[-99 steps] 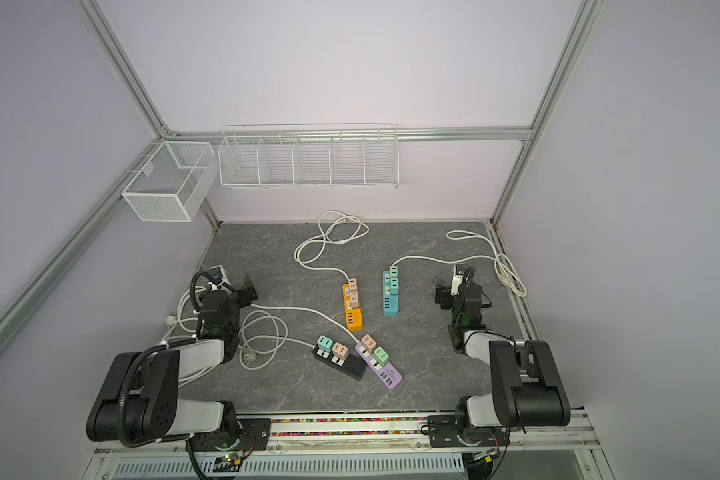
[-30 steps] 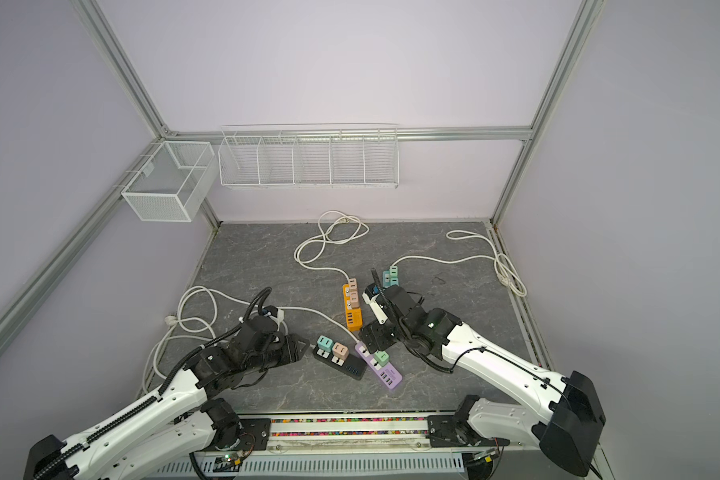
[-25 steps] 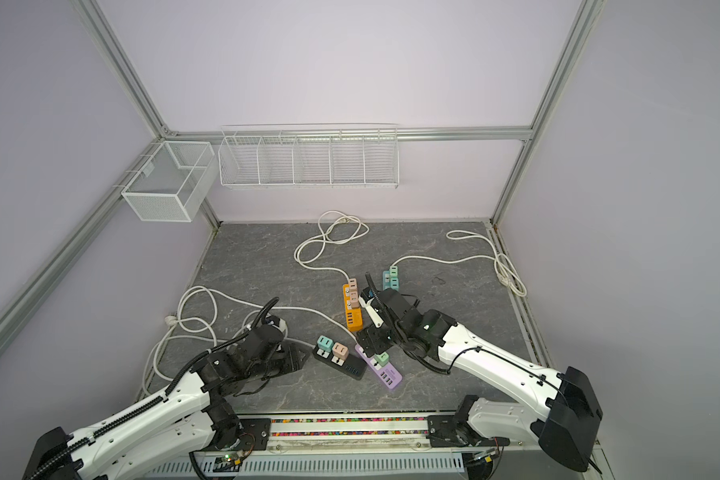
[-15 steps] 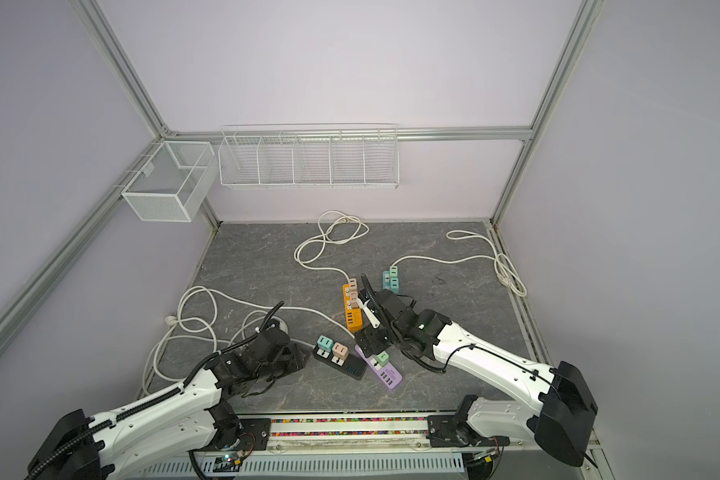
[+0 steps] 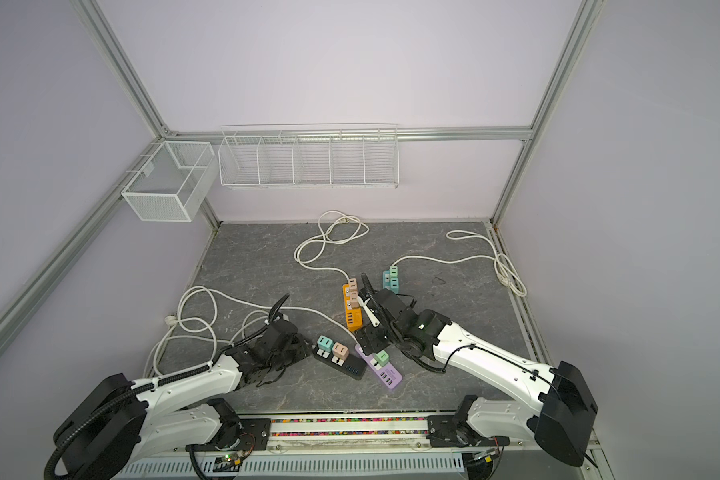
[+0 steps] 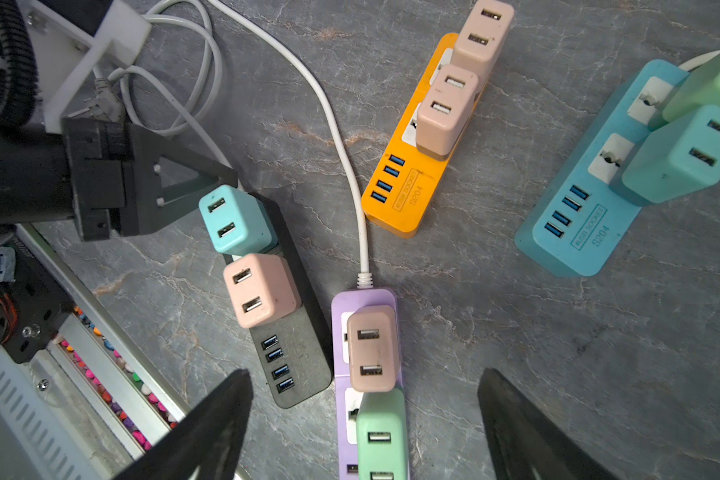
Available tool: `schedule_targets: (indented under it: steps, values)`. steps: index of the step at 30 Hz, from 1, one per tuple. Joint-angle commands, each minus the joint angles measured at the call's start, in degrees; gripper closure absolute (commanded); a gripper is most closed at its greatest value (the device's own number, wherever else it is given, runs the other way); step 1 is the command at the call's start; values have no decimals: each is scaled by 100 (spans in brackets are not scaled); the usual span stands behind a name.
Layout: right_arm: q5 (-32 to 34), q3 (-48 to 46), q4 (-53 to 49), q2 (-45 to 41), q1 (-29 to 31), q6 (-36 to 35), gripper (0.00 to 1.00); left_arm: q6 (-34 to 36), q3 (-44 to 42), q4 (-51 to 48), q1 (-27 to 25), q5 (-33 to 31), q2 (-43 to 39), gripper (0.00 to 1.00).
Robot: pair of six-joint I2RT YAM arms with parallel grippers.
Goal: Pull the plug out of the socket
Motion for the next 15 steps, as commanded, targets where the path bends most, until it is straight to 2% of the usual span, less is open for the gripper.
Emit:
schedule_targets:
  steps: [1,9,15]
  values:
    - [147,11,69,46,45,41,12,19,227,85,140,-3,409,59]
    - [51,114,95,163,46,70,12,550,846,51,684,-46,1219,66]
    - [44,175,148,243,55,90,12,1095,1300,499,1394,406,1937,69]
